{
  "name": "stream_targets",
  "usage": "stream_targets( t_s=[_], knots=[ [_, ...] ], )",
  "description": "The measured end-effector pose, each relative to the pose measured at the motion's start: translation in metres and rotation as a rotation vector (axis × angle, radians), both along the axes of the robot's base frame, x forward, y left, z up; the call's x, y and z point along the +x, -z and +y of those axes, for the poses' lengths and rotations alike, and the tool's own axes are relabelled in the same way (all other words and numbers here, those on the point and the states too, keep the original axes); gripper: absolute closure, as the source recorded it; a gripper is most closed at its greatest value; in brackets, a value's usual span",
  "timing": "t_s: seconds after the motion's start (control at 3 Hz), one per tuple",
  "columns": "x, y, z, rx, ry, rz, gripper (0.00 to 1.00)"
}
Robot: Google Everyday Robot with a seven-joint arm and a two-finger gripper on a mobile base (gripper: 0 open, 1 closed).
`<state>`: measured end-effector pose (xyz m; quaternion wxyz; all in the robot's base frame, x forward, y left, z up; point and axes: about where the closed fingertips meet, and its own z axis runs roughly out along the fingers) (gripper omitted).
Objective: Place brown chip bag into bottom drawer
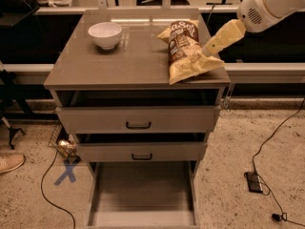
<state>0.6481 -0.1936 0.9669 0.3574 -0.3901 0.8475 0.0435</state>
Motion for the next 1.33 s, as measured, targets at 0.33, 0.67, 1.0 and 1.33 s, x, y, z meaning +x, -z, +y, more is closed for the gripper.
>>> stream_targets(
  t_s=[0.33,0.67,1.0,1.33],
  knots=[
    [0.037,0.014,0.01,0.04,0.058,0.017,0.0],
    [0.065,0.05,0.024,0.059,0.088,0.088,0.0],
    [0.084,0.078,0.037,0.073,0.083,0.146,0.0],
    [0.094,0.091,0.044,0.088,0.081,0.167,0.19]
  ],
)
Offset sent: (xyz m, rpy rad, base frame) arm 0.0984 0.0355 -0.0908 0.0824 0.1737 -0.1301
